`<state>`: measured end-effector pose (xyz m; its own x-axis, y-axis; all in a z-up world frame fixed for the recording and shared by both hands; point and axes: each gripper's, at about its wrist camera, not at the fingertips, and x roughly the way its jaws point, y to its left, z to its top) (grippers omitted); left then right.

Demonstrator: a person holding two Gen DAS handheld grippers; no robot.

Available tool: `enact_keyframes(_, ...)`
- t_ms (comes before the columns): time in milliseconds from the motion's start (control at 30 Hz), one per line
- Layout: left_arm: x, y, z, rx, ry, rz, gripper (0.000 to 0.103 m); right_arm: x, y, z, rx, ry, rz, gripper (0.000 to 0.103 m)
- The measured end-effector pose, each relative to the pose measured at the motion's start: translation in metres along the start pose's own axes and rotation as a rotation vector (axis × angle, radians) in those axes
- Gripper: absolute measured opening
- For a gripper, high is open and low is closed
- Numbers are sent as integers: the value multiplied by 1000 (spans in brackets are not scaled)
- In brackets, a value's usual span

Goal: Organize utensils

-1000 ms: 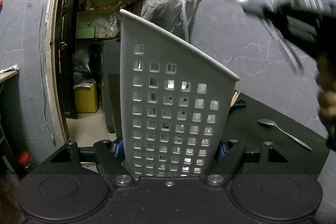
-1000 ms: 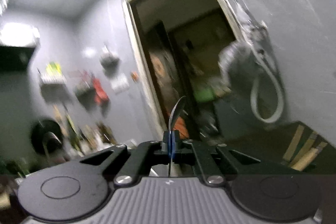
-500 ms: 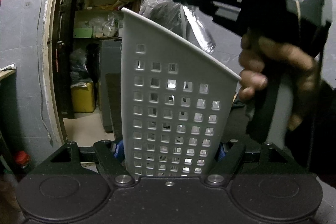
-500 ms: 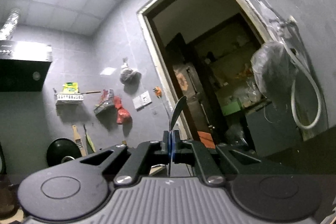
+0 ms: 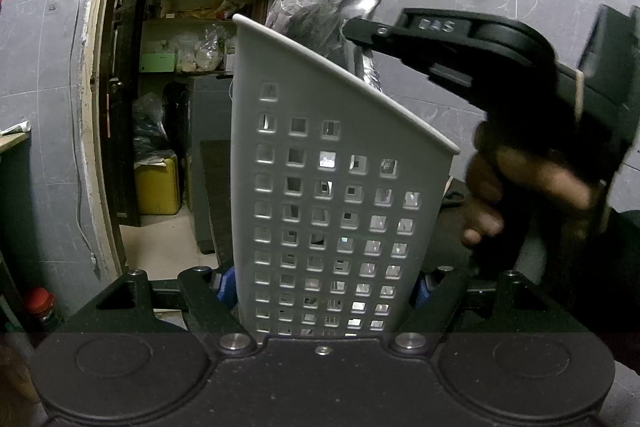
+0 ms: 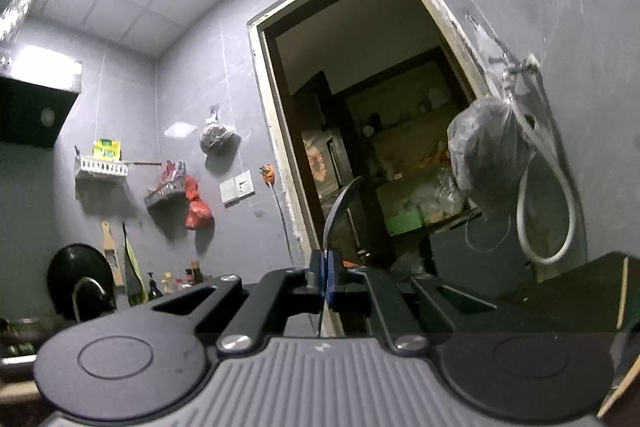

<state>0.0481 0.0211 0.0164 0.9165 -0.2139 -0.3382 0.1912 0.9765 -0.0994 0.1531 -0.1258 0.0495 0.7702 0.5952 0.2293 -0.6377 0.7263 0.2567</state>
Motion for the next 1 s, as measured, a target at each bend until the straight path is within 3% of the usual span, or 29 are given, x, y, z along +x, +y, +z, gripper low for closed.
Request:
enact_keyframes(233, 0, 1, 1, -2, 1, 1, 77, -31, 16, -2, -138, -8, -22, 2)
enact_keyframes(467, 0, -2, 1, 3, 2, 5, 77, -54, 31, -8, -264, 64, -22, 3)
enact_keyframes(900, -1, -3, 2, 4, 3, 7, 77, -60, 41, -12, -271, 156, 3, 7)
enact_keyframes(933, -1, -3, 2, 4, 3, 8, 77, -59, 43, -12, -272, 159, 7, 8)
enact_keyframes(1000, -1, -3, 2, 4, 3, 6, 77, -58, 45, -11, -277, 161, 15, 23)
